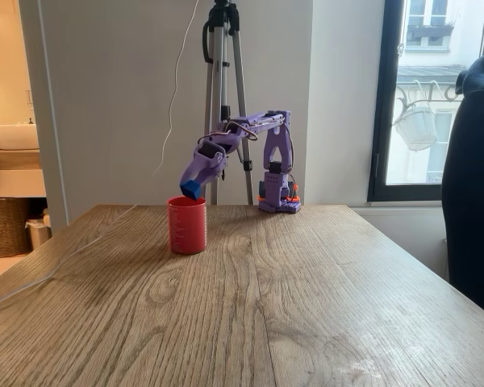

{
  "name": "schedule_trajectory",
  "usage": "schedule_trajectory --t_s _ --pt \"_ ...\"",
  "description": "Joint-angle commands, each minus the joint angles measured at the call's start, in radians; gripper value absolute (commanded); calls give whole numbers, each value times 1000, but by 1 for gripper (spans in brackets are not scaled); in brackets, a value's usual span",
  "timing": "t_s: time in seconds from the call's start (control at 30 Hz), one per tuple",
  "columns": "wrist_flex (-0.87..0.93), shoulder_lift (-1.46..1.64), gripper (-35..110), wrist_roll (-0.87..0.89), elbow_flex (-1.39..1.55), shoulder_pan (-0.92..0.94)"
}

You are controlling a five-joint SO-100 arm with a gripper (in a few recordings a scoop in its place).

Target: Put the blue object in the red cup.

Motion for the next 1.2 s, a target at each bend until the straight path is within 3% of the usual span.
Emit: schedule_trajectory --t_s 0.0,0.07,0.13,0.6,0.9,0.93,0.97,1.0,1.17 --pt "-21 31 1 -6 -104 15" --pt "-8 35 1 -6 -109 17" --pt "67 48 43 -6 -121 21" --pt "123 67 63 2 -117 35" --pt "123 78 60 0 -117 35" --pt "117 83 49 -2 -118 34" --pt "95 86 17 -6 -124 28" --pt "80 87 1 -23 -130 25" --pt "64 97 1 -29 -140 18"
